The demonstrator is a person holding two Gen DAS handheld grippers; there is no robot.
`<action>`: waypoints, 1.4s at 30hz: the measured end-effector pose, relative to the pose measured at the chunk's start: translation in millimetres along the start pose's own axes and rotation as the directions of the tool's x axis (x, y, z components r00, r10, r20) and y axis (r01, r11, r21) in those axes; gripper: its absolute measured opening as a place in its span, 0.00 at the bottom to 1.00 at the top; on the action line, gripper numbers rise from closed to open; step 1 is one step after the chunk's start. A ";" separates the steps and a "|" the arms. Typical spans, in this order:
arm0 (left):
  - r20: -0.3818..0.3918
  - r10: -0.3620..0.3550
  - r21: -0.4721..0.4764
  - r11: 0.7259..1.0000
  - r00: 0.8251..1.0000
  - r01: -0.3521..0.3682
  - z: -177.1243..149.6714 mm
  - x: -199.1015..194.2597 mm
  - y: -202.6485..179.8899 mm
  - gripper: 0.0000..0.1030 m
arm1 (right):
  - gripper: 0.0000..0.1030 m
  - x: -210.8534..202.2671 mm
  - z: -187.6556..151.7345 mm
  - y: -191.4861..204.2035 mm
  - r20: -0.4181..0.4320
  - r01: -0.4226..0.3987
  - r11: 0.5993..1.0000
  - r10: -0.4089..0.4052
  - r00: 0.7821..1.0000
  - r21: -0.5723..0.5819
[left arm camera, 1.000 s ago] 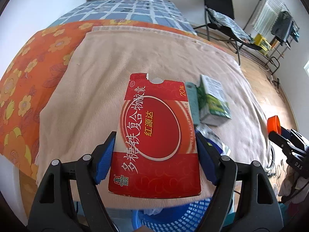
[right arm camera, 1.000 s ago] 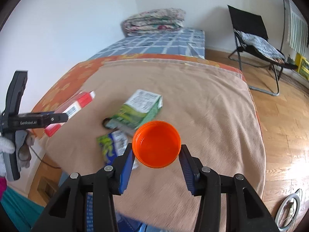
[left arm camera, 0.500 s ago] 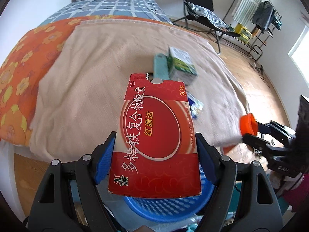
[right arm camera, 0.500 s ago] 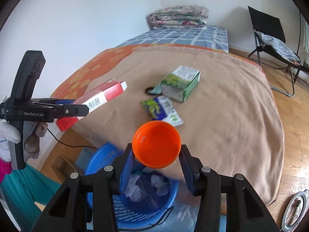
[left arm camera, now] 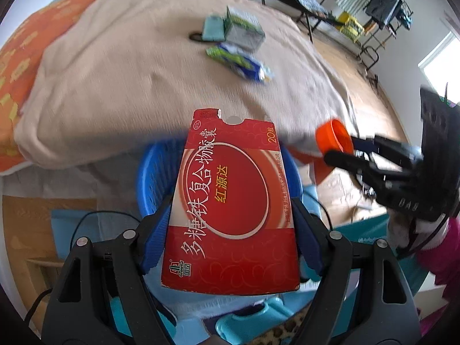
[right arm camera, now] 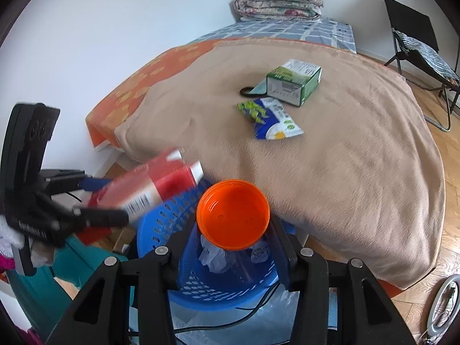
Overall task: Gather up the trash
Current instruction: 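Carry the red box and orange cap over the blue basket and open both grippers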
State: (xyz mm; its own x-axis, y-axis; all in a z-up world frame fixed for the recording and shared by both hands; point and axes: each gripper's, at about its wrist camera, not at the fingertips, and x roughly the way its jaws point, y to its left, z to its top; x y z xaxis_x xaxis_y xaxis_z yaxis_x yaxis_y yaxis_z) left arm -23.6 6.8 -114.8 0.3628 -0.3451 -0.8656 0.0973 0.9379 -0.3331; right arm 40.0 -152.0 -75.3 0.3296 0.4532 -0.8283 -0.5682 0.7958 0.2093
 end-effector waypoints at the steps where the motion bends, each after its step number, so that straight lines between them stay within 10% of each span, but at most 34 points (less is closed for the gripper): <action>1: -0.014 0.004 0.006 1.000 1.000 -0.004 -3.8 3.8 -1.4 0.77 | 0.47 1.1 -1.3 1.0 -0.004 0.000 1.000 0.000 1.000 -0.001; 29: -0.211 0.060 -0.001 0.998 0.976 -0.062 -21.7 56.5 0.3 0.78 | 0.48 34.6 -19.0 4.3 -0.138 -0.027 0.999 0.030 0.990 0.026; 34: -0.203 0.069 -0.010 0.997 0.977 -0.072 -19.3 55.5 1.5 0.78 | 0.68 36.0 -17.0 2.5 -0.141 -0.037 0.998 0.043 0.989 0.047; 42: -0.194 0.077 -0.002 0.997 0.978 -0.079 -18.0 55.1 1.0 0.78 | 0.69 34.4 -16.7 1.9 -0.135 -0.041 0.998 0.048 0.990 0.058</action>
State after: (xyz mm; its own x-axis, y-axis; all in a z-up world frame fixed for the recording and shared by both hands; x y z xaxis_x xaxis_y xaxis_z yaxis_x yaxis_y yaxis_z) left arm -20.1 -11.9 -169.6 0.1826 -0.2722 -0.9448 0.0664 0.9621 -0.2644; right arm 37.7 -141.6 -112.0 0.1975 0.4327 -0.8796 -0.5365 0.7987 0.2725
